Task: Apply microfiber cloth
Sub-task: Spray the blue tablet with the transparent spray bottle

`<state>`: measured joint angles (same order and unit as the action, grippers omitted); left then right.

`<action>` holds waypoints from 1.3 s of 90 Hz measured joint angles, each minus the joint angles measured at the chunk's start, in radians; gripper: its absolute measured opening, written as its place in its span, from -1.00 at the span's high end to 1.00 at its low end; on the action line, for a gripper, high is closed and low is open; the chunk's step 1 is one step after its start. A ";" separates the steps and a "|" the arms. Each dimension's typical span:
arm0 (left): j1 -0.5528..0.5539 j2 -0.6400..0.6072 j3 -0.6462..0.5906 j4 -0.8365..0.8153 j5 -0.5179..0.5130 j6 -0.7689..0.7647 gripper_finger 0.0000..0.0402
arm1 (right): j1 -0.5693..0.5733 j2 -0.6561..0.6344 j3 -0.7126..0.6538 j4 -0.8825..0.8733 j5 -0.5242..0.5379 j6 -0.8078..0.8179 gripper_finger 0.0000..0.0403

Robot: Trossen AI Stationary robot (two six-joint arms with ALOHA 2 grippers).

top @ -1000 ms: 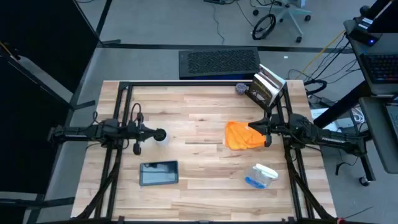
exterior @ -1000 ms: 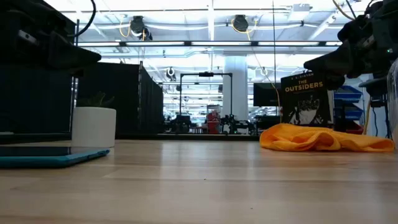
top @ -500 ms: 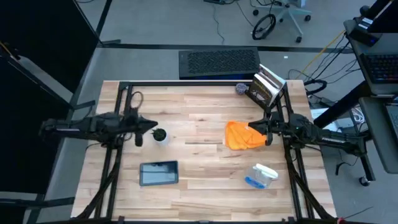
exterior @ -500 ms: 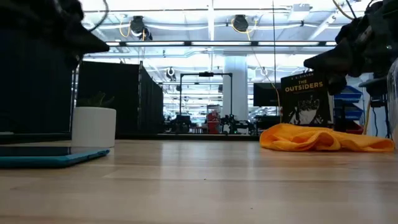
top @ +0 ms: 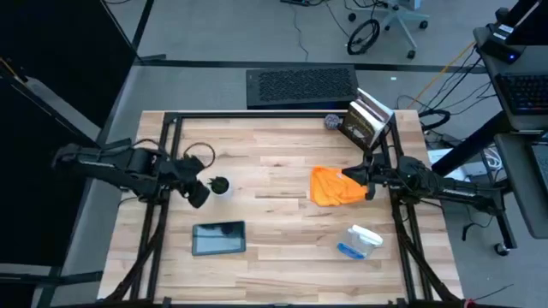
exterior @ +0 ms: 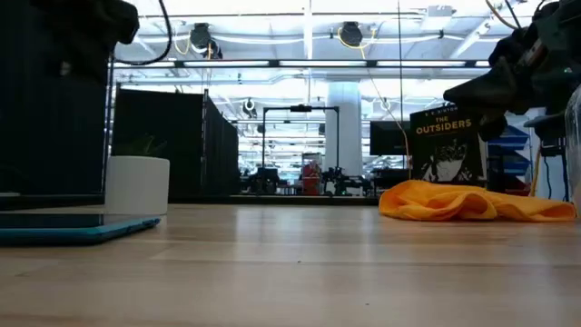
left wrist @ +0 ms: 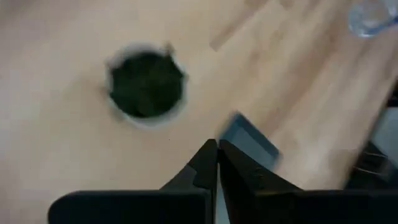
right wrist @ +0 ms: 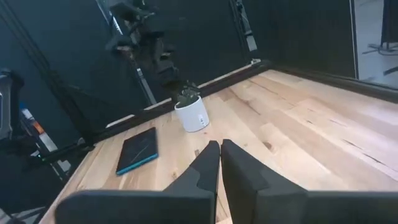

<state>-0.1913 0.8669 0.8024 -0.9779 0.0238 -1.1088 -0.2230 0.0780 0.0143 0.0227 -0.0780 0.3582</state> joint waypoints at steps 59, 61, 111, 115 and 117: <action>-0.541 0.131 -0.181 0.173 -0.029 -0.784 0.94 | 0.015 0.052 0.000 0.004 -0.031 -0.003 0.84; -0.552 0.134 -0.185 0.176 -0.033 -0.802 0.92 | 0.018 0.055 0.000 0.004 -0.031 -0.008 0.82; -0.706 0.209 -0.358 0.434 -0.184 -0.991 0.20 | 0.091 0.215 0.061 0.199 0.019 -0.142 0.68; -0.711 0.217 -0.375 0.451 -0.192 -1.006 0.20 | 0.099 0.246 0.085 0.198 0.029 -0.163 0.68; -0.715 0.221 -0.382 0.450 -0.192 -1.013 0.20 | 0.103 0.262 0.099 0.197 0.029 -0.174 0.68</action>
<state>-0.9060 1.0876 0.4208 -0.5274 -0.1684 -2.1223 -0.1201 0.3401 0.1129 0.2196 -0.0490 0.1847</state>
